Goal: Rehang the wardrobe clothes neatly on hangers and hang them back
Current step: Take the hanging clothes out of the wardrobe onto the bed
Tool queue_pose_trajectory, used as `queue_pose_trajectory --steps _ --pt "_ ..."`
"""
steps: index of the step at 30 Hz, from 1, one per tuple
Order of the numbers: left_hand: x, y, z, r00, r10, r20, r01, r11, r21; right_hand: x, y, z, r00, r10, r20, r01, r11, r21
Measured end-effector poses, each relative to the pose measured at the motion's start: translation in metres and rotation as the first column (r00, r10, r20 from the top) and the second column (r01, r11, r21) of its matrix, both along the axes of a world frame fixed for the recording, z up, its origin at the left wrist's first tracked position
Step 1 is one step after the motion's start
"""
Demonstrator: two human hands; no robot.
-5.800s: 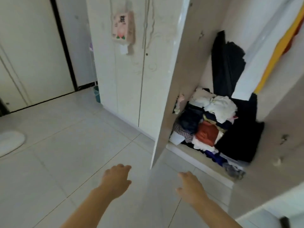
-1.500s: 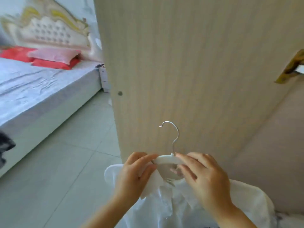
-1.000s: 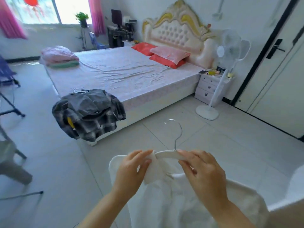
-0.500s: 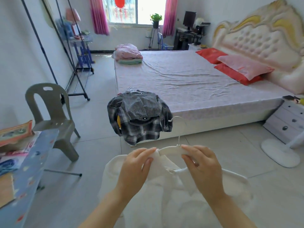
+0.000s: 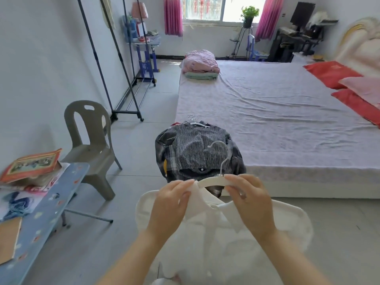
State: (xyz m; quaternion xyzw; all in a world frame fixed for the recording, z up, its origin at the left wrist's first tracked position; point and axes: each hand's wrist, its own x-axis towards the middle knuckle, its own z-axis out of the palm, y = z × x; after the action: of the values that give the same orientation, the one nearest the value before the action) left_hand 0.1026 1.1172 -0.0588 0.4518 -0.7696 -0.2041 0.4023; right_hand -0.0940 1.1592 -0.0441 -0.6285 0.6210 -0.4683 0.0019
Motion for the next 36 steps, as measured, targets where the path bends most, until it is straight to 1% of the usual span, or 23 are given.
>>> queue_pose_trajectory --steps 3,6,10,13,19,23,27,31,34,36 --pt "-0.014 -0.060 -0.012 1.000 0.014 -0.013 -0.014 1.000 0.011 -0.016 -0.064 -0.008 1.000 0.002 -0.014 -0.002 1.000 0.021" --pt "-0.025 -0.127 -0.018 1.000 0.005 -0.018 -0.005 1.000 0.021 -0.026 -0.128 -0.010 0.999 -0.008 -0.049 0.008 1.000 0.001" --pt "-0.042 -0.212 -0.010 0.999 -0.016 -0.030 0.017 0.999 0.033 -0.043 -0.208 -0.002 0.999 -0.012 -0.043 0.012 1.000 0.008" --pt "-0.056 -0.271 -0.002 0.999 -0.046 -0.011 0.046 0.999 0.002 -0.057 -0.265 0.006 0.998 -0.043 -0.044 0.044 0.999 0.016" --pt "-0.081 -0.371 -0.003 0.999 -0.036 0.003 0.036 0.999 0.017 -0.080 -0.367 0.002 0.997 -0.009 0.074 0.004 0.998 0.067" --pt "-0.099 -0.439 -0.016 0.999 0.032 0.039 -0.035 0.998 0.059 -0.098 -0.443 -0.015 0.991 0.014 0.132 -0.028 0.994 0.106" --pt "-0.123 -0.508 -0.033 0.992 0.096 0.085 -0.106 0.986 0.125 -0.122 -0.525 -0.037 0.983 0.061 0.173 -0.096 0.974 0.206" --pt "-0.146 -0.571 -0.054 0.980 0.148 0.134 -0.180 0.947 0.267 -0.146 -0.600 -0.066 0.977 0.059 0.207 -0.127 0.933 0.335" --pt "-0.156 -0.607 -0.072 0.970 0.140 0.198 -0.203 0.915 0.347 -0.157 -0.649 -0.094 0.971 0.046 0.235 -0.159 0.859 0.486" --pt "-0.158 -0.620 -0.082 0.958 0.137 0.253 -0.229 0.894 0.384 -0.160 -0.674 -0.113 0.972 0.058 0.227 -0.187 0.774 0.605"
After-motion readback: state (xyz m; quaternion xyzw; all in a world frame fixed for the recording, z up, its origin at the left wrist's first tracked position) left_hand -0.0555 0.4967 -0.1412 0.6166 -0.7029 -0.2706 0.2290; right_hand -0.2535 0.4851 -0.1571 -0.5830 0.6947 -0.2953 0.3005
